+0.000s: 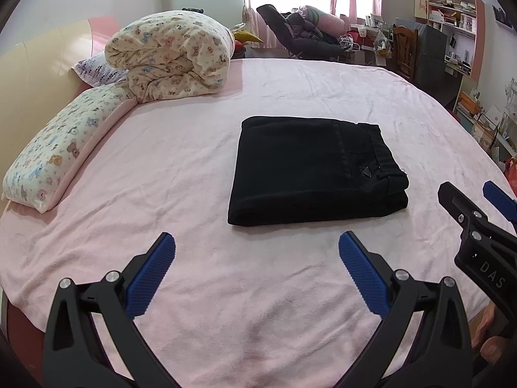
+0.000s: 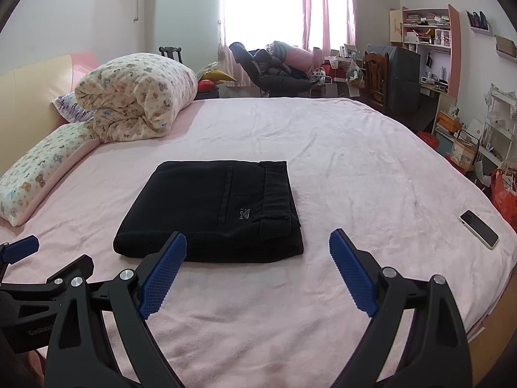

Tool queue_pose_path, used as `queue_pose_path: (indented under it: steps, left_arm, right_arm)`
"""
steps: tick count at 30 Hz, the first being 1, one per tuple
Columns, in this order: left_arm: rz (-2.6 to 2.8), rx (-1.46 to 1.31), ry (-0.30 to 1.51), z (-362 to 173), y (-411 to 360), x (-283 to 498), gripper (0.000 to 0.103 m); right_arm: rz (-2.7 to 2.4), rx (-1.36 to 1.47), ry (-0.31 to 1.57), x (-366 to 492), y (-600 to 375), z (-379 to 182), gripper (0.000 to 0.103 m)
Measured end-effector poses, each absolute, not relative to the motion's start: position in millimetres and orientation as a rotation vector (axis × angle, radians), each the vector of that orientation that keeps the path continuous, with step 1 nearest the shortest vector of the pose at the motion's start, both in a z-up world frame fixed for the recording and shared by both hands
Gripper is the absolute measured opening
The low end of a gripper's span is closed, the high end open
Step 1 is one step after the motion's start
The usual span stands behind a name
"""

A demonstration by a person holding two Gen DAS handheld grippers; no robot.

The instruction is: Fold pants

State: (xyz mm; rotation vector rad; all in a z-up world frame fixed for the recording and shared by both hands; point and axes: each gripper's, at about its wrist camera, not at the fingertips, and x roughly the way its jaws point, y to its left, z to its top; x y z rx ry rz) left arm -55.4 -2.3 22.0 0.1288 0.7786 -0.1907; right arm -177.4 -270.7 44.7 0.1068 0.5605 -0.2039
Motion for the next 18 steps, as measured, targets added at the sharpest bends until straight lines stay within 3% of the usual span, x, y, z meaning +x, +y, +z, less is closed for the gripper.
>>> queue_pose_path:
  steps: [18]
  left_arm:
    - [-0.192,0.135,0.784,18.7,0.8,-52.7,0.101]
  right_arm:
    - [-0.204,0.107,0.568,-176.0,-274.1,41.5,0.092]
